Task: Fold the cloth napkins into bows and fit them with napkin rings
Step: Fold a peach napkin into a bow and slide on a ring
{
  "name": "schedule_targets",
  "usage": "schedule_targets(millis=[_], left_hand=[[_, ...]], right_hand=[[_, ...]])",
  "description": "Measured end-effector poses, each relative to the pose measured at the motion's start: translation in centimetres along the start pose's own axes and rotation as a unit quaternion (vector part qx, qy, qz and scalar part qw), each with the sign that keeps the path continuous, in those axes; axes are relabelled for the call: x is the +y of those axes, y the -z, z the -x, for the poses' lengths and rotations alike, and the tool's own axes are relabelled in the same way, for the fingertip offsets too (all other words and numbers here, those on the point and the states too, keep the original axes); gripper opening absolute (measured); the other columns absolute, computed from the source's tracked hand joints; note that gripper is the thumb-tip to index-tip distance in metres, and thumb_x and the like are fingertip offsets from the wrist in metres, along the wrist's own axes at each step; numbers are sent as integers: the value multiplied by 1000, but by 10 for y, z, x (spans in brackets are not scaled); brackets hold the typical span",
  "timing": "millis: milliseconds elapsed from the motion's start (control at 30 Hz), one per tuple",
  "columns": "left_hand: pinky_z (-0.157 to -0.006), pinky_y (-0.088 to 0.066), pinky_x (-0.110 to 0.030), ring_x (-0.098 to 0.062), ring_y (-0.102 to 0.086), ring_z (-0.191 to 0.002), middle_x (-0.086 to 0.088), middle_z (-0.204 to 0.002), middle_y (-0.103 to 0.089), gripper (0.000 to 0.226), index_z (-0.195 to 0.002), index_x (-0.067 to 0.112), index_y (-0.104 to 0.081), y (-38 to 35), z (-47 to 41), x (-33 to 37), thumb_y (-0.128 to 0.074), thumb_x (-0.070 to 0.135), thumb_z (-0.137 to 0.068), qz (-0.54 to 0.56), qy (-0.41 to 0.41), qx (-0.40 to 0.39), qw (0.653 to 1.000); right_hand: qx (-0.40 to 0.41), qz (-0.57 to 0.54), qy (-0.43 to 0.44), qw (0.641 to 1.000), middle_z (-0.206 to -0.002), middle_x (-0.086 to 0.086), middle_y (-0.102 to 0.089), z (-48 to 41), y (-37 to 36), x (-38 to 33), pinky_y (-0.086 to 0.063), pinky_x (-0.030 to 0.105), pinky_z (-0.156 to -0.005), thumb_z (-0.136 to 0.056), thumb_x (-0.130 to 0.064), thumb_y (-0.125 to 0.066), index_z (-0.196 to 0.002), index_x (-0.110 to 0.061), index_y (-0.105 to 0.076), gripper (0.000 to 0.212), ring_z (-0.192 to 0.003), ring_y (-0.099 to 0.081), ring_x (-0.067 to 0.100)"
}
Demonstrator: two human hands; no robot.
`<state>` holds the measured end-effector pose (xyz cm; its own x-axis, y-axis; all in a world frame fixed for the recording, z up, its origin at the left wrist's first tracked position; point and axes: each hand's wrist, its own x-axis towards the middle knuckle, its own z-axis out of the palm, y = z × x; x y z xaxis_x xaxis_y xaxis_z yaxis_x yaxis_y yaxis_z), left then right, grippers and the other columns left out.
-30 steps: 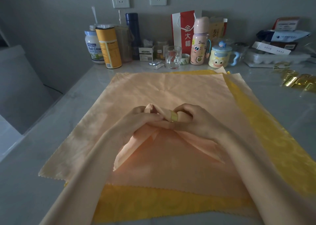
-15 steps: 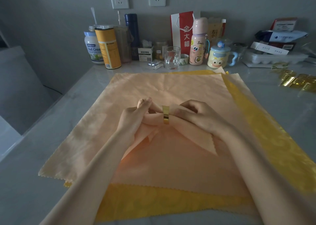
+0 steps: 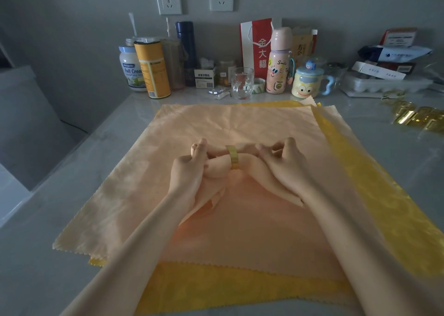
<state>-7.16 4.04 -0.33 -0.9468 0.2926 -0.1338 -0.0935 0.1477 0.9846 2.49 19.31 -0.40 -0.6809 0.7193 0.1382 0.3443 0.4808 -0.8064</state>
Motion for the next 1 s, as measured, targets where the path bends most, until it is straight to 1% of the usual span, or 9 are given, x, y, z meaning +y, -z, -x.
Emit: schedule_targets(millis=[133, 233, 333, 500, 667, 767, 867, 933, 1000], left_hand=[[-76, -53, -35, -22, -66, -76, -7, -77, -69, 45, -71, 16, -67, 1, -4, 1, -52, 54, -88, -9, 17, -5, 1000], [-66, -52, -29, -19, -65, -66, -9, -72, -69, 49, -81, 7, -71, 3, -4, 2, -58, 54, -84, -9, 36, -46, 998], [-53, -51, -21, -14, -66, -56, -6, -64, -69, 43, -82, 6, -72, 5, -3, 4, -68, 49, -79, -6, 56, -91, 994], [-85, -54, -36, -25, -68, -85, -11, -86, -72, 39, -87, 10, -71, 4, -4, 4, -68, 48, -79, 5, 94, -83, 992], [-66, -52, -28, -20, -65, -76, -7, -82, -69, 37, -87, 12, -69, 0, -1, 6, -65, 49, -82, 26, 107, -71, 991], [-67, -52, -28, -19, -64, -76, -6, -80, -68, 36, -84, 13, -67, -1, 0, 8, -65, 49, -82, 38, 106, -68, 991], [-77, -56, -38, -26, -68, -79, -11, -81, -71, 37, -86, 11, -69, -1, -1, 8, -67, 47, -81, 66, 124, -62, 988], [-73, -56, -38, -27, -68, -73, -12, -77, -71, 34, -83, 11, -68, -1, 0, 7, -68, 45, -82, 97, 145, -62, 983], [-64, -54, -33, -24, -66, -68, -11, -74, -69, 33, -81, 11, -66, -1, 1, 6, -66, 44, -83, 112, 157, -54, 980]], right_hand=[[-40, 22, 24, 999, -97, -1, -60, 6, -3, -5, -31, 25, -66, -88, -48, -55, -94, -15, -53, 33, -91, -53, 18], [-96, 45, 67, 992, -94, -2, -63, 10, -9, -7, -35, 18, -57, -90, -44, -54, -93, -22, -60, 22, -85, -55, 14], [-110, 109, 94, 983, -102, 6, -67, 13, -8, -7, -29, 26, -59, -94, -36, -48, -99, -22, -65, 22, -93, -60, 24], [-98, 113, 118, 982, -73, -2, -57, 16, -6, -10, -29, 22, -49, -91, -31, -54, -65, -23, -53, 27, -68, -51, 15], [-24, 81, 136, 987, -75, 0, -68, 7, -3, -4, -35, 27, -57, -87, -28, -59, -88, -20, -74, 17, -72, -58, 18], [-8, 71, 146, 987, -59, -9, -55, 8, -3, -7, -37, 29, -55, -88, -30, -56, -84, -23, -74, 20, -65, -52, 16], [-25, 94, 139, 986, -73, -3, -65, 11, -4, -10, -43, 33, -62, -90, -25, -54, -88, -22, -73, 19, -76, -58, 24], [-66, 102, 126, 985, -85, 4, -70, 13, -4, -9, -49, 36, -68, -90, -28, -53, -92, -19, -73, 22, -82, -62, 25], [-107, 95, 120, 982, -77, 4, -67, 17, -5, -10, -45, 34, -64, -90, -30, -53, -77, -16, -70, 25, -76, -61, 22]])
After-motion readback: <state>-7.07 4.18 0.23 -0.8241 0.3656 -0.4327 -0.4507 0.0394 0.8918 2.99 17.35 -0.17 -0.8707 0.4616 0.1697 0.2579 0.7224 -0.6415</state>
